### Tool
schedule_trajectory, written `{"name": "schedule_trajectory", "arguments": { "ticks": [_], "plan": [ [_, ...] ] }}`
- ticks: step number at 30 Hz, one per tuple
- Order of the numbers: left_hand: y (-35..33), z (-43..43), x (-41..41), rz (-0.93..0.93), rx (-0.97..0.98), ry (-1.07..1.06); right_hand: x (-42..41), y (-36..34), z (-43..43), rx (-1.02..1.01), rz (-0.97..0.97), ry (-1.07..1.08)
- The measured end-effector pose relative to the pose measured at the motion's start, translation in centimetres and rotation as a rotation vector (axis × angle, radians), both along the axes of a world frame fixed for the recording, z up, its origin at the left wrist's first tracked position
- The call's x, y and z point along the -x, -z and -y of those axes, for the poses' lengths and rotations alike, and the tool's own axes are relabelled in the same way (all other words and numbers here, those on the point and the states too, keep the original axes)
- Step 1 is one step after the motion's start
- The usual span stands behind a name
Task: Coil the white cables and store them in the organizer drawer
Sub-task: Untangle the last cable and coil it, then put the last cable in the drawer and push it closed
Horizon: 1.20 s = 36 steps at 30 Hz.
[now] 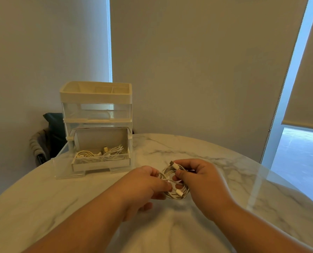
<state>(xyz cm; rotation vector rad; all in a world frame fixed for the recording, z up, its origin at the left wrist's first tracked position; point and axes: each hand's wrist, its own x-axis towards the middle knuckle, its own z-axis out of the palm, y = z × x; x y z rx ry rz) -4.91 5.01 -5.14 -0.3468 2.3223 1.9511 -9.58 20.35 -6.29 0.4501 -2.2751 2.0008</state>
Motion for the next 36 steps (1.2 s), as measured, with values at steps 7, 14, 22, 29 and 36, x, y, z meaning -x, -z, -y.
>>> {"name": "schedule_trajectory", "arguments": {
  "ticks": [7,14,22,29,36],
  "plan": [
    [-0.4,0.3,-0.2,-0.024,-0.169,0.023,0.4,0.5,0.1,-0.021,-0.038,0.012],
    [-0.7,1.4,0.0,-0.088,-0.289,-0.002,0.8,0.8,0.2,0.123,0.013,-0.019],
    [-1.3,3.4,0.0,-0.155,-0.375,-0.042,1.0,0.6,-0.6,0.18,0.038,-0.356],
    [-1.3,4.5,0.0,-0.158,-0.32,-0.047,0.1,1.1,0.8,0.089,0.011,-0.305],
    [-0.4,4.4,0.6,-0.189,-0.212,-0.145,-0.2,1.3,2.3,0.134,0.039,-0.211]
  ]
}}
